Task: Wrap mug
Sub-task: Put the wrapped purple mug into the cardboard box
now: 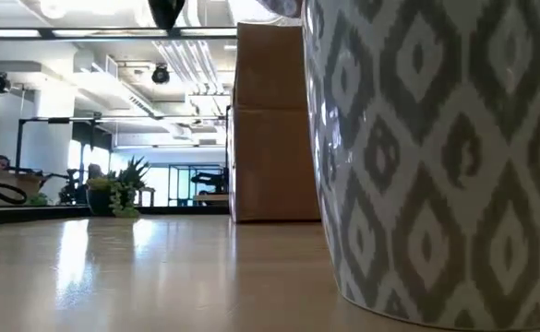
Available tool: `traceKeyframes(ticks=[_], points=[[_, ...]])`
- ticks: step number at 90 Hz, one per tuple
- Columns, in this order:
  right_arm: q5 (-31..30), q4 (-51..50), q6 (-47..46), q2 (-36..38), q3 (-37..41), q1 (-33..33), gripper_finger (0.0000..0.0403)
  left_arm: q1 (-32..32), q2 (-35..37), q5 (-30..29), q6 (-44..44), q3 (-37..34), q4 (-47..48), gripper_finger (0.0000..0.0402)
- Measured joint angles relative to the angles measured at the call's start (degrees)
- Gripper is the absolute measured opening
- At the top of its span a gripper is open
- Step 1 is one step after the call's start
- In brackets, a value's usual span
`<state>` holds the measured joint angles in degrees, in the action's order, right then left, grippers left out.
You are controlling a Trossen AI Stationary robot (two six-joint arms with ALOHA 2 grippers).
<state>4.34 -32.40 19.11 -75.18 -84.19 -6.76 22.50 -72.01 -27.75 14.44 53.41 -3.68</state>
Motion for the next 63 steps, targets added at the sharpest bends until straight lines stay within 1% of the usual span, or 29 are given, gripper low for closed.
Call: traceKeyframes(ticks=[12, 18, 27, 35, 44, 54, 63], points=[[-0.62, -0.86, 0.37, -2.15, -0.3, 0.02, 0.0007, 0.07, 3.58, 0.32, -8.73, -0.18, -9.05, 0.0], [-1.3, -0.59, 1.13, -2.91, -0.46, -0.1, 0.0003, 0.11, 5.77, -2.23, -10.24, -0.2, -11.2, 0.0], [-1.25, -3.06, 2.17, -2.91, -0.34, -0.83, 0.0002, 0.11, 8.97, -8.9, -10.56, -0.14, -8.01, 0.0], [-0.07, -5.23, 2.17, -3.01, 0.02, -1.27, 0.0002, 0.02, 11.79, -13.31, -10.28, 0.0, -4.77, 0.0], [-0.29, -6.15, 1.98, -1.96, 0.02, -1.2, 0.0002, 0.1, 13.32, -14.03, -10.21, -0.4, -4.5, 0.0], [-4.65, -4.76, 2.36, -0.8, -0.21, -1.16, 0.0002, 0.07, 14.6, -13.67, -9.21, -0.39, -3.59, 0.0], [-7.6, -2.2, 3.48, 0.31, -1.89, -1.18, 0.0002, 0.07, 15.0, -13.83, -7.69, -0.39, 0.19, 0.0]])
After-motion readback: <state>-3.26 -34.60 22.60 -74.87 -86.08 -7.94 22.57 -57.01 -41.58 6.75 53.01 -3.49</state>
